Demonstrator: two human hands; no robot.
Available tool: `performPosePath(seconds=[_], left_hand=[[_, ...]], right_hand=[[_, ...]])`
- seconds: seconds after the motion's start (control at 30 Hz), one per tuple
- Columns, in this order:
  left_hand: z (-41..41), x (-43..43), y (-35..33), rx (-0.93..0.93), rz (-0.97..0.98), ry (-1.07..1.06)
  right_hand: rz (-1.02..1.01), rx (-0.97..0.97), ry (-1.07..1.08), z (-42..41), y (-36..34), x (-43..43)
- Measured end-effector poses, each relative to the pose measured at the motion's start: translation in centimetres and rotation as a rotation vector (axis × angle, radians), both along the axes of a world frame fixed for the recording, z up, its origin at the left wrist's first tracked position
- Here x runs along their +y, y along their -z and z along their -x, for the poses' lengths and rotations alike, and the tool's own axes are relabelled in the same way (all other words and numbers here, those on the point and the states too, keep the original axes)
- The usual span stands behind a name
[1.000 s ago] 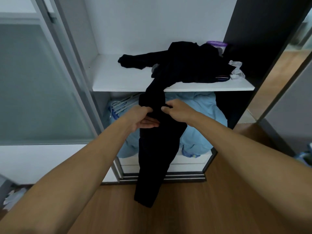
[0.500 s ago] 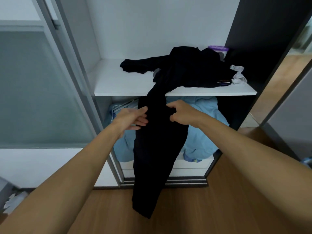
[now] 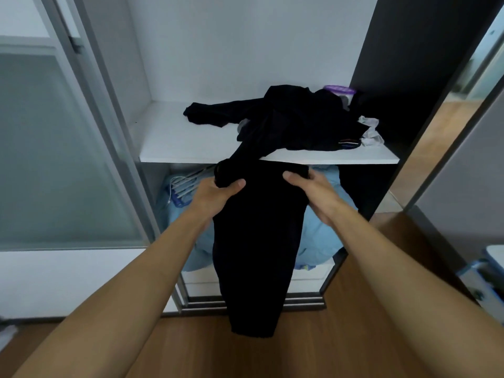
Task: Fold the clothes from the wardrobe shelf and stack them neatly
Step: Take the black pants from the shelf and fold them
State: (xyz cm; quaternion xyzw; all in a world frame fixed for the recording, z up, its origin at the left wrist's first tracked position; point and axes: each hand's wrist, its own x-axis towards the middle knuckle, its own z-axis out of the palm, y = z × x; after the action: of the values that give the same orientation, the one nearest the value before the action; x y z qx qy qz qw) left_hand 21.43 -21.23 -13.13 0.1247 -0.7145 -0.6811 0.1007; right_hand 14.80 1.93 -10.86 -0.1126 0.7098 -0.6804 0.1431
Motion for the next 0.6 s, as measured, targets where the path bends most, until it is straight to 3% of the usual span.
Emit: performPosePath(seconds=[0.13,0.27,0.5,0.6], left_hand=[[0.2,0.1,-0.6,0.018,-0.084,-0.015],[-0.3,-1.1,-1.4,-0.013,-0.133,0.047],[-3.8,-1.7,2.1,-0.129,-0.174,0.275],[-3.7,-0.9,2.3,-0.088,-0.169,0.164]], right_hand=[[-0.092,-0.022,0.024,-1.3,2.4,-1.0],[-0.011,0.036,0.044,-1.3,1.6,-2.0],[0.104,-0.096,-0.007,-1.0,-0.5,-2.0],[0.148,-0.171,-0.019,-0.7,-1.6,-1.1]])
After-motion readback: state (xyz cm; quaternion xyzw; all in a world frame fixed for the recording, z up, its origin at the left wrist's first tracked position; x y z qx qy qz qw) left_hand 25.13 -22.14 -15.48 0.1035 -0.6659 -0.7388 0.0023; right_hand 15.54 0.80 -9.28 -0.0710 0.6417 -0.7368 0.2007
